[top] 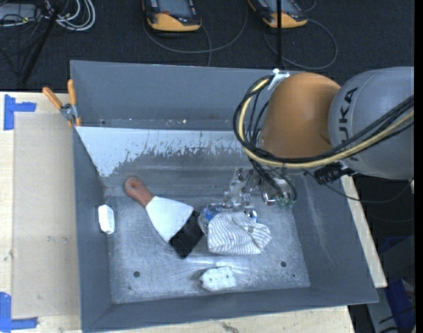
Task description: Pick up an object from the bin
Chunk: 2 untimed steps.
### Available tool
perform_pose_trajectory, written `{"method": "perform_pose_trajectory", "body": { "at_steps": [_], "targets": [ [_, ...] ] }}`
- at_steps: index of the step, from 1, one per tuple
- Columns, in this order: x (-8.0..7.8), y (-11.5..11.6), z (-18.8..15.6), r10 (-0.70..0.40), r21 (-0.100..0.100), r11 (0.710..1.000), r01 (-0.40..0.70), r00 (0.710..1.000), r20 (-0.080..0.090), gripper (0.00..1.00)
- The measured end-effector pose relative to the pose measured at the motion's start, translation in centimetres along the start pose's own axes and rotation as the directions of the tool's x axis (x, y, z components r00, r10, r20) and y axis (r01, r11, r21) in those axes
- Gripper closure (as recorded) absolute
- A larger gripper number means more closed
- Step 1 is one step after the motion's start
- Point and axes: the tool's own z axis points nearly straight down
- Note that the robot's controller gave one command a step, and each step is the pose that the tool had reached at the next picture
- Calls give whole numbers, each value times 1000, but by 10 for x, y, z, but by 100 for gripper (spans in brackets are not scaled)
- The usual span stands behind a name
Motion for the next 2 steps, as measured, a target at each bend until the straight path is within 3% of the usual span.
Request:
{"method": "perform_pose_trajectory", "body": {
  "at_steps": [1,2],
  "targets": [
    [10,0,-6,-8,-1,1000,8,999,-33,100],
    [7,-2,-72,20,0,1000,-20,1000,-20,100]
  ]
}}
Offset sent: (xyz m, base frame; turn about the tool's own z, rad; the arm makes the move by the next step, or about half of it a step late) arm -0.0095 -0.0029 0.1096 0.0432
